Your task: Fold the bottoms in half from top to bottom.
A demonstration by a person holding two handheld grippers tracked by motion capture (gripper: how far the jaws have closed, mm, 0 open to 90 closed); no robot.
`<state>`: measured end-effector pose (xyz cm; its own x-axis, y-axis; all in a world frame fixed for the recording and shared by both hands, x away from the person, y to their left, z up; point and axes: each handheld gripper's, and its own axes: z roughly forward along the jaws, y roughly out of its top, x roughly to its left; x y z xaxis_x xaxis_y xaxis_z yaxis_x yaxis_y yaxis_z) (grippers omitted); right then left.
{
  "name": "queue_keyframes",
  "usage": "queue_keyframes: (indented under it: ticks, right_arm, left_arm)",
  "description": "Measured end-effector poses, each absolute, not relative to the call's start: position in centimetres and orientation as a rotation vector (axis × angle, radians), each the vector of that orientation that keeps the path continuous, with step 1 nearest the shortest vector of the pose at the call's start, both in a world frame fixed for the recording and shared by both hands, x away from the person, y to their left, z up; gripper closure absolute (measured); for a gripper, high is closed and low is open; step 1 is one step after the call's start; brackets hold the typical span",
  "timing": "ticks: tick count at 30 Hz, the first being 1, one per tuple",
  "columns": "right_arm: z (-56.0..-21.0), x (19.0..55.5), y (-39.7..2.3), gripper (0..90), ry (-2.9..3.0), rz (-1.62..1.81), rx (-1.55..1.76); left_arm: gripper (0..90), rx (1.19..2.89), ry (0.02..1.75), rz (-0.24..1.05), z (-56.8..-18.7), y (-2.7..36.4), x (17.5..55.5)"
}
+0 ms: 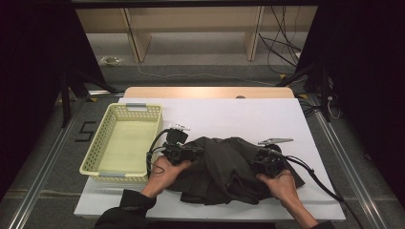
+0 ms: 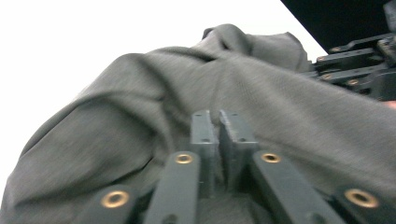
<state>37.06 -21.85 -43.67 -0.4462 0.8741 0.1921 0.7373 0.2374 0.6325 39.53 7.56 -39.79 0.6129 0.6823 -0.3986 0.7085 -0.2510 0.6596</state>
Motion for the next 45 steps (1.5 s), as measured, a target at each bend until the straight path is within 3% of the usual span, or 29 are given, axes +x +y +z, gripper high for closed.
queue_keyframes:
  ticks: [16,24,35,45]
  right_arm:
    - [-43.7,36.7,-21.8,77.1,2.312,0.986,1.512]
    - [-43.8,36.6,-21.7,77.4,2.316,0.978,1.504]
    - [-43.4,36.2,-22.1,77.4,2.322,0.947,1.472]
    - [-43.1,35.1,-22.9,78.8,2.336,0.857,1.440]
  left_arm:
    - [89.1,1.989,1.016,-0.074,-40.0,2.9,41.0]
    - [89.1,2.015,0.991,-0.066,-40.3,2.2,40.9]
    - [89.3,2.203,0.969,-0.155,-44.6,3.0,38.4]
    - [89.4,2.242,0.946,-0.141,-45.9,3.1,37.2]
